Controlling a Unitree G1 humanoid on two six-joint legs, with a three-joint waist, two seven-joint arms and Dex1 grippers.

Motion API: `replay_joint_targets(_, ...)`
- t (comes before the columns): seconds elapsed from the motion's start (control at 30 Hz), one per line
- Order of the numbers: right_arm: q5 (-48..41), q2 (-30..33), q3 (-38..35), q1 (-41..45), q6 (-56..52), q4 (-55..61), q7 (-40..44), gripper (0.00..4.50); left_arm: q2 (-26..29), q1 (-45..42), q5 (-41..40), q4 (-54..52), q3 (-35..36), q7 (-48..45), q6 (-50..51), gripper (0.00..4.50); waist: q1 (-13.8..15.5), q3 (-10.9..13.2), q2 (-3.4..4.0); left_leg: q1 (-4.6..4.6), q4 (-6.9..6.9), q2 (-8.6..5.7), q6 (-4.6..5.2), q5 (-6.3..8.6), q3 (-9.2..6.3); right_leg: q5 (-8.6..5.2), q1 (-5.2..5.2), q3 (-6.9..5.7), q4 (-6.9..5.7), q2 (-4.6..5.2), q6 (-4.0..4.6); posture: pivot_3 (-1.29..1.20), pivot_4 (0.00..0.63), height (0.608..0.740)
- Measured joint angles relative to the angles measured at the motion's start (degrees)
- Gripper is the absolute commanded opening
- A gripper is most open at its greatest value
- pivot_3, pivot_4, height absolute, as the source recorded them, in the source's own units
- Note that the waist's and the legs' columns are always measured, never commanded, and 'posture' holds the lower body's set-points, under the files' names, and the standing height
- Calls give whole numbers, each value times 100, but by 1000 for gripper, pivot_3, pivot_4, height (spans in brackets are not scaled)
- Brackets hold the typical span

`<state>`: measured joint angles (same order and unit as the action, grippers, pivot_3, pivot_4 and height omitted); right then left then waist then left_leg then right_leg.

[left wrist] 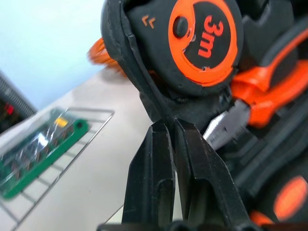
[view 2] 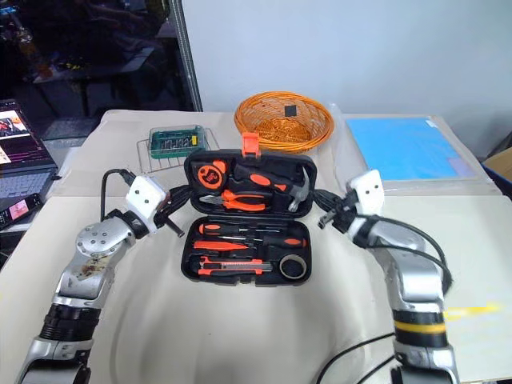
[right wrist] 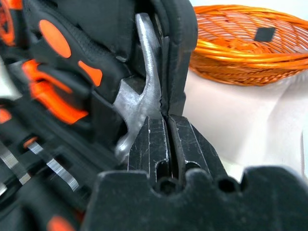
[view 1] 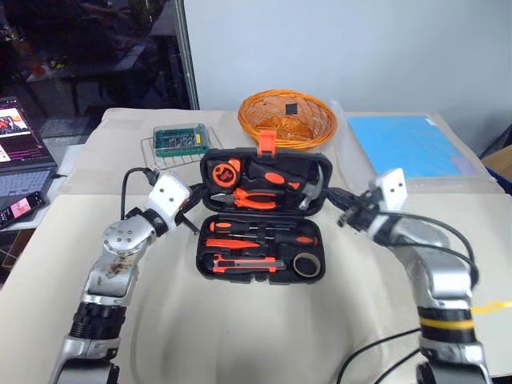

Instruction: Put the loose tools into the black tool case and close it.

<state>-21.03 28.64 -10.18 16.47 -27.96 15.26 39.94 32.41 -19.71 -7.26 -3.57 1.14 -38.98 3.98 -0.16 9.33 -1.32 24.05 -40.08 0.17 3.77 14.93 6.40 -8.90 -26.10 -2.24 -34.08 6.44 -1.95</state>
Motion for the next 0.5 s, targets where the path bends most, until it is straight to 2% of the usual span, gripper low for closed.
replay_joint_targets(0.13,-404,480,-235,-779,-202,727,323,0,421,436,-706,-372,92,-821,381,1358,3,-7,12,-18,-11,8,31,18,10,-2,14,1,-2,1,-3,0,150,740)
replay_joint_targets(0.17,-449,742,-312,-1111,-194,1017,474,702,653,644,-1059,-546,133,-1141,733,1784,3,-9,13,-21,-10,10,36,21,12,-7,17,1,-1,0,-4,0,150,740)
replay_joint_targets(0.2,-488,1002,-392,-1432,-197,1287,657,983,950,872,-1391,-713,167,-1483,1122,2221,-1,-10,11,-25,-10,18,51,32,13,-18,21,-3,-2,-4,-4,0,150,740)
replay_joint_targets(0.3,-473,1623,-661,-2481,-281,1665,1098,990,1980,1526,-2065,-778,276,-2469,2253,3305,-3,-7,9,-26,-18,29,39,36,17,-47,15,-5,-16,-13,-3,0,150,740)
replay_joint_targets(0.37,-415,2121,-1334,-3326,-444,1658,1453,990,2816,1947,-2347,-547,572,-3234,2799,4050,6,-6,10,-27,-18,30,39,36,21,-87,13,-3,-19,-12,-7,0,150,740)
replay_joint_targets(0.4,-412,2145,-1407,-3355,-447,1659,1480,990,2853,1948,-2370,-530,625,-3278,2838,4390,17,-6,10,-30,-21,32,42,38,21,-95,15,-3,-18,-12,5,0,150,740)
replay_joint_targets(0.43,-595,2215,-1898,-3648,-540,1786,1737,725,2987,1782,-2598,-483,747,-3551,3041,4485,60,-3,11,-31,-30,38,38,40,20,-90,21,-5,-20,-11,8,0,150,740)
replay_joint_targets(0.5,-932,2365,-2347,-4033,-727,2095,2079,373,3236,1661,-2881,-438,947,-3837,3287,4500,105,-2,9,-65,-31,56,-6,55,17,-90,30,-15,-23,-17,10,0,150,740)
